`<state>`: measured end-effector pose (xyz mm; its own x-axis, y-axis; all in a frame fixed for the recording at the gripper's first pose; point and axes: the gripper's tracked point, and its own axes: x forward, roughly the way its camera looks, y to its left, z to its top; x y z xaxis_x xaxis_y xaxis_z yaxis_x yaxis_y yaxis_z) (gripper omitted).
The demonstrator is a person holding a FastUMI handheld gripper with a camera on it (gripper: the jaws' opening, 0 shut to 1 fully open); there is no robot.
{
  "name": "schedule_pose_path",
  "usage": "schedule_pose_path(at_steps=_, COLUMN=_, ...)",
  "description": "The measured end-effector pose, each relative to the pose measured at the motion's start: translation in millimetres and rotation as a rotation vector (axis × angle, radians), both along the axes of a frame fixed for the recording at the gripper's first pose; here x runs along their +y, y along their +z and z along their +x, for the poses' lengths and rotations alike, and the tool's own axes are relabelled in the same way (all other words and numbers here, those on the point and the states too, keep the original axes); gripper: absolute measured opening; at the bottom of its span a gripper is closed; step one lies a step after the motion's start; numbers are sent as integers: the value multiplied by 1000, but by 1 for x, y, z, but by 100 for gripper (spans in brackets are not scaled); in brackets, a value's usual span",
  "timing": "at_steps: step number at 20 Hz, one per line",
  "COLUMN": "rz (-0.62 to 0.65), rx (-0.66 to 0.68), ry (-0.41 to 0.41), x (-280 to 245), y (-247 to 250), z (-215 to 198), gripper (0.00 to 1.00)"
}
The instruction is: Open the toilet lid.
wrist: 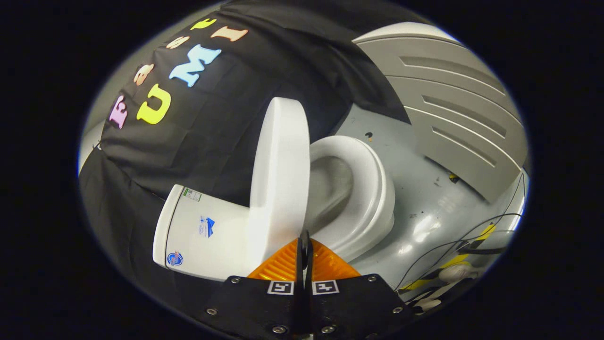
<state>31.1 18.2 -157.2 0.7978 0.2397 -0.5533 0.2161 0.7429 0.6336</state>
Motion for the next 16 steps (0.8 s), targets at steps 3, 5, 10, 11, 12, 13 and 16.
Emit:
schedule_pose_path(at_steps=3, rz=-101, rx=-72, ry=25, x=12, y=22, z=2, gripper=0)
schedule_pose_path(at_steps=5, rz=-171, rx=-119, ry=45, x=21, y=35, z=1, gripper=0)
schedule_pose_path(at_steps=10, rz=-255, rx=-157, ry=51, x=34, y=52, z=1, gripper=0)
schedule_pose_path(at_steps=11, rz=-264, rx=-162, ry=53, x=37, y=54, z=1, gripper=0)
schedule_pose_path(at_steps=12, rz=-276, rx=-167, ry=53, x=39, y=57, z=1, gripper=0)
schedule_pose_path(at_steps=13, rz=-288, rx=-171, ry=53, x=40, y=58, z=1, gripper=0)
schedule_pose_path(at_steps=16, rz=-355, rx=-188, ry=58, x=49, y=67, z=1, gripper=0)
